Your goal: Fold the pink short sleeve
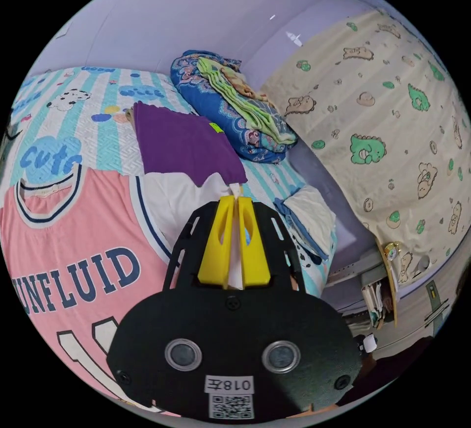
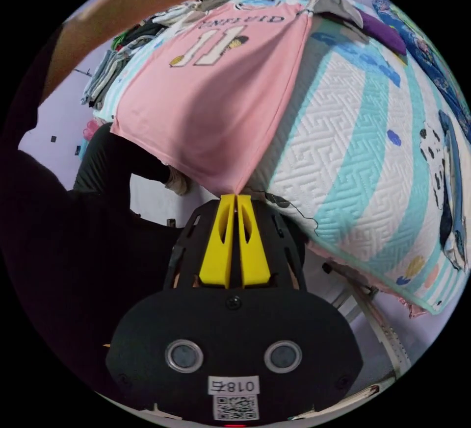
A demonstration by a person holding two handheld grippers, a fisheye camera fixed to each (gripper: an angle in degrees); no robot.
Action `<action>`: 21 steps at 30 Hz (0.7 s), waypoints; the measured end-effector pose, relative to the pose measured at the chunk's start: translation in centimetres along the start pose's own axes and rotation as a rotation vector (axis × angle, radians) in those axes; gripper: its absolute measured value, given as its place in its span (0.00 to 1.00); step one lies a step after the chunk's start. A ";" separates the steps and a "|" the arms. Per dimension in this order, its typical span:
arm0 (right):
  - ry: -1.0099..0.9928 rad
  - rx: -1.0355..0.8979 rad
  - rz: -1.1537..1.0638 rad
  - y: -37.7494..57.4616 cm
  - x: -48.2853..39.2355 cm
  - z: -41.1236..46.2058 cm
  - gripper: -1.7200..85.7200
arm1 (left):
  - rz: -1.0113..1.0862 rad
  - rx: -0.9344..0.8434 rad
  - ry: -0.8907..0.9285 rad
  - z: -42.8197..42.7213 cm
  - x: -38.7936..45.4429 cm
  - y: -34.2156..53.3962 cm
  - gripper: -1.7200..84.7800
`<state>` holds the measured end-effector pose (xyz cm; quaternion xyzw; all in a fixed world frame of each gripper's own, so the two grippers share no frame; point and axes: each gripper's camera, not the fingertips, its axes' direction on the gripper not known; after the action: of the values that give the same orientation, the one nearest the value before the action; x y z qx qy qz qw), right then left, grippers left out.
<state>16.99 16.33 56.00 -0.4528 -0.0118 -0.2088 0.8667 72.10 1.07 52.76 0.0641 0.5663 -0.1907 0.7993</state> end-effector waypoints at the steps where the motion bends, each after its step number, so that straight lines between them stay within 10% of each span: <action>1: 0.001 0.019 -0.014 0.0 -0.5 -0.6 0.01 | -0.024 0.028 0.023 -1.5 -1.8 0.8 0.01; 21: -0.291 0.108 -0.339 -7.5 -6.9 2.1 0.02 | -0.412 0.345 0.168 -20.0 -33.5 23.3 0.02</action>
<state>8.27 16.68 61.63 -0.4226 -0.2239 -0.2831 0.8313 53.69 36.63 74.26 0.0981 0.5910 -0.4368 0.6711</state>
